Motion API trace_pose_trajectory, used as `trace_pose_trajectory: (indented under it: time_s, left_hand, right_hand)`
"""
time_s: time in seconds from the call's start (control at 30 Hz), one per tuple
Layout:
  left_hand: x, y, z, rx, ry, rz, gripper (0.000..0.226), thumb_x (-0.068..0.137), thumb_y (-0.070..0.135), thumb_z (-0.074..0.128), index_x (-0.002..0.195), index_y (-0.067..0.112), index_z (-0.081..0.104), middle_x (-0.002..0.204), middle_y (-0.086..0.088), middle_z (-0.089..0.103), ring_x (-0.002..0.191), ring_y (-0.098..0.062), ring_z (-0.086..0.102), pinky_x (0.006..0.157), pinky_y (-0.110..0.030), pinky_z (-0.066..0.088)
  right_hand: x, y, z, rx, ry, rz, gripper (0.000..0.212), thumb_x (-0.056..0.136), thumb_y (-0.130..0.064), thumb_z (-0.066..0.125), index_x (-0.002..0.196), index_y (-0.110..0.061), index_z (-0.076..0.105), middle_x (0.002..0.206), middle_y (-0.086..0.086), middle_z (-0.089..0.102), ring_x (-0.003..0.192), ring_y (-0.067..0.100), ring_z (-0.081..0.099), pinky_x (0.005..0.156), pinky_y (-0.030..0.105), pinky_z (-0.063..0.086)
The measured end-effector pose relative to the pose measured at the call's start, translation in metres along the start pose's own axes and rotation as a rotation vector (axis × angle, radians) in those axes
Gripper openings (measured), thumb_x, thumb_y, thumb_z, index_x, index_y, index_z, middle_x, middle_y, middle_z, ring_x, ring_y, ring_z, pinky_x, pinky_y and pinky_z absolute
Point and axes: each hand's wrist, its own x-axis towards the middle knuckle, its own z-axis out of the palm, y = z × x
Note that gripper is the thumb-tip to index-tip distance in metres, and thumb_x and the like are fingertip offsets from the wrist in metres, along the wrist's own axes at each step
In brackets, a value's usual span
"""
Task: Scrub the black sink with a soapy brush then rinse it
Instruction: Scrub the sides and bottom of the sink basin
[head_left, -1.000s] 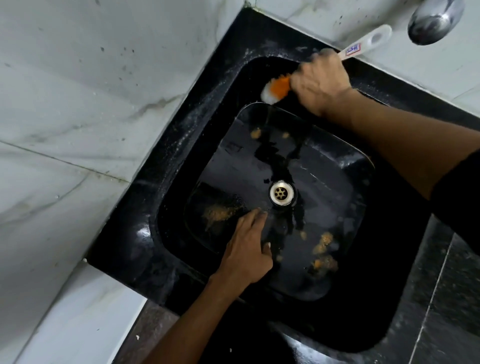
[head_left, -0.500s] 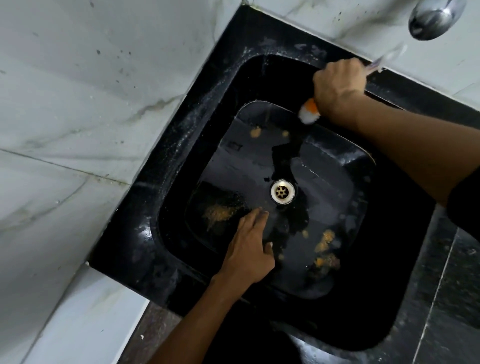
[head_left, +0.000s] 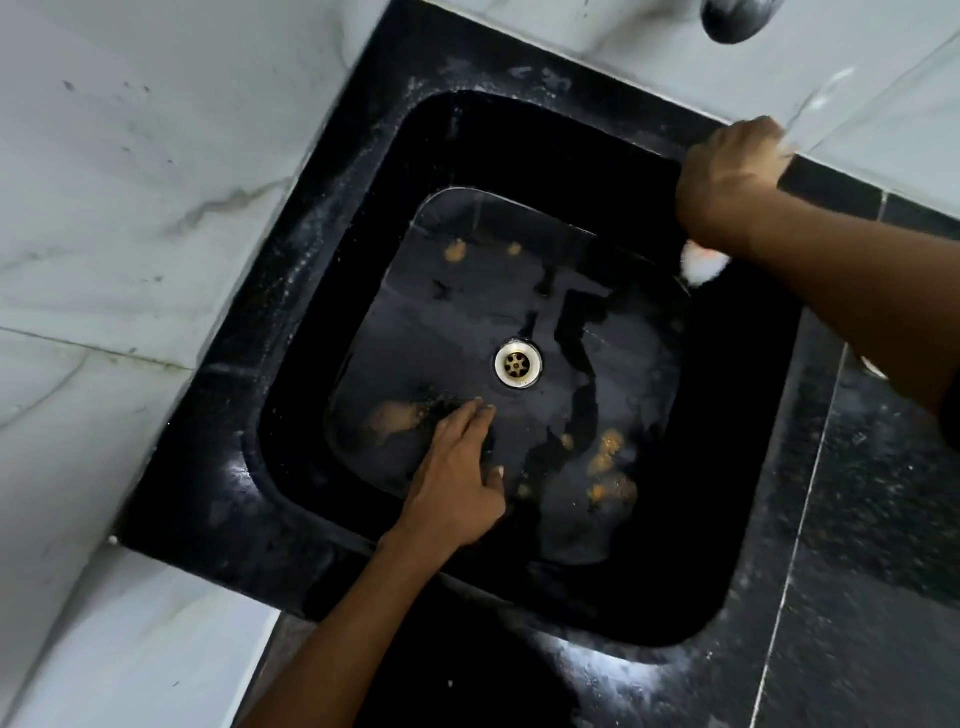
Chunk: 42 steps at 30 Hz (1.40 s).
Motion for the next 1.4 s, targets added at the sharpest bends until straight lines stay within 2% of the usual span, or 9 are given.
trace_pose_trajectory:
  time_s: [0.1,0.2,0.37,0.57,0.77,0.93,1.1,1.23,1.4]
  left_hand:
    - [0.001,-0.001,0.000,0.005,0.007,0.002,0.073,0.090,0.021,0.063,0.154,0.019,0.029,0.162,0.007,0.019,0.150,-0.012,0.015,0.123,-0.032,0.019]
    - [0.001,-0.002,0.001,0.011,0.005,0.002,0.073,0.089,0.021,0.064,0.154,0.019,0.030,0.162,0.007,0.020,0.150,-0.012,0.015,0.123,-0.031,0.018]
    - [0.001,-0.001,0.001,0.032,-0.022,0.008,0.074,0.091,0.022,0.063,0.155,0.020,0.027,0.162,0.008,0.018,0.150,-0.011,0.012,0.123,-0.030,0.016]
    - [0.001,-0.002,0.003,0.035,-0.026,0.016,0.074,0.091,0.021,0.063,0.155,0.019,0.027,0.162,0.007,0.019,0.150,-0.012,0.012,0.122,-0.027,0.015]
    - [0.001,-0.001,0.003,0.039,-0.038,0.032,0.074,0.090,0.020,0.065,0.155,0.019,0.028,0.162,0.006,0.019,0.150,-0.013,0.014,0.122,-0.028,0.017]
    - [0.000,0.001,0.003,0.035,-0.043,0.048,0.075,0.089,0.019,0.066,0.154,0.018,0.029,0.162,0.005,0.022,0.149,-0.015,0.016,0.121,-0.028,0.017]
    - [0.000,0.000,0.004,0.047,-0.068,0.049,0.076,0.089,0.020,0.065,0.155,0.019,0.027,0.162,0.004,0.020,0.150,-0.015,0.015,0.123,-0.033,0.019]
    - [0.000,0.001,0.004,0.062,-0.090,0.047,0.076,0.089,0.022,0.065,0.155,0.020,0.027,0.162,0.004,0.020,0.150,-0.016,0.015,0.122,-0.037,0.021]
    - [-0.001,0.001,0.003,0.074,-0.103,0.070,0.077,0.089,0.022,0.065,0.155,0.020,0.027,0.162,0.004,0.020,0.150,-0.018,0.016,0.122,-0.036,0.020]
  right_hand:
    - [-0.005,0.015,0.010,0.002,0.106,-0.043,0.024,0.091,-0.013,0.049,0.105,-0.010,0.069,0.107,0.014,0.068,0.102,0.030,0.065,0.081,0.031,0.043]
    - [-0.020,0.009,0.016,0.047,0.159,-0.191,0.024,0.093,-0.013,0.046,0.095,-0.012,0.070,0.098,0.014,0.070,0.093,0.034,0.067,0.071,0.032,0.042]
    - [-0.028,0.023,0.034,0.077,-0.028,0.069,0.020,0.089,-0.015,0.054,0.099,-0.013,0.071,0.096,0.009,0.069,0.091,0.027,0.066,0.065,0.029,0.039]
    - [-0.037,0.017,0.033,0.101,0.112,-0.132,0.023,0.093,-0.013,0.047,0.098,-0.011,0.069,0.098,0.015,0.069,0.093,0.035,0.066,0.071,0.034,0.042]
    - [-0.026,0.040,0.031,0.076,-0.024,0.131,0.025,0.089,-0.017,0.051,0.107,-0.009,0.067,0.107,0.015,0.066,0.101,0.028,0.063,0.080,0.030,0.040]
    - [-0.041,0.034,0.031,0.013,0.077,-0.119,0.019,0.091,-0.013,0.050,0.093,-0.013,0.069,0.094,0.014,0.069,0.090,0.033,0.067,0.068,0.031,0.042]
    - [-0.051,0.047,0.038,-0.007,-0.005,0.083,0.020,0.088,-0.018,0.055,0.099,-0.010,0.069,0.100,0.016,0.069,0.094,0.031,0.067,0.076,0.032,0.044]
    - [-0.052,0.034,0.027,-0.129,0.087,-0.073,0.018,0.091,-0.016,0.051,0.091,-0.014,0.069,0.093,0.012,0.070,0.088,0.030,0.068,0.070,0.031,0.042]
    - [-0.063,0.035,0.026,-0.188,-0.186,-0.111,0.023,0.091,-0.021,0.052,0.103,-0.016,0.070,0.105,0.006,0.069,0.095,0.026,0.067,0.068,0.030,0.042]
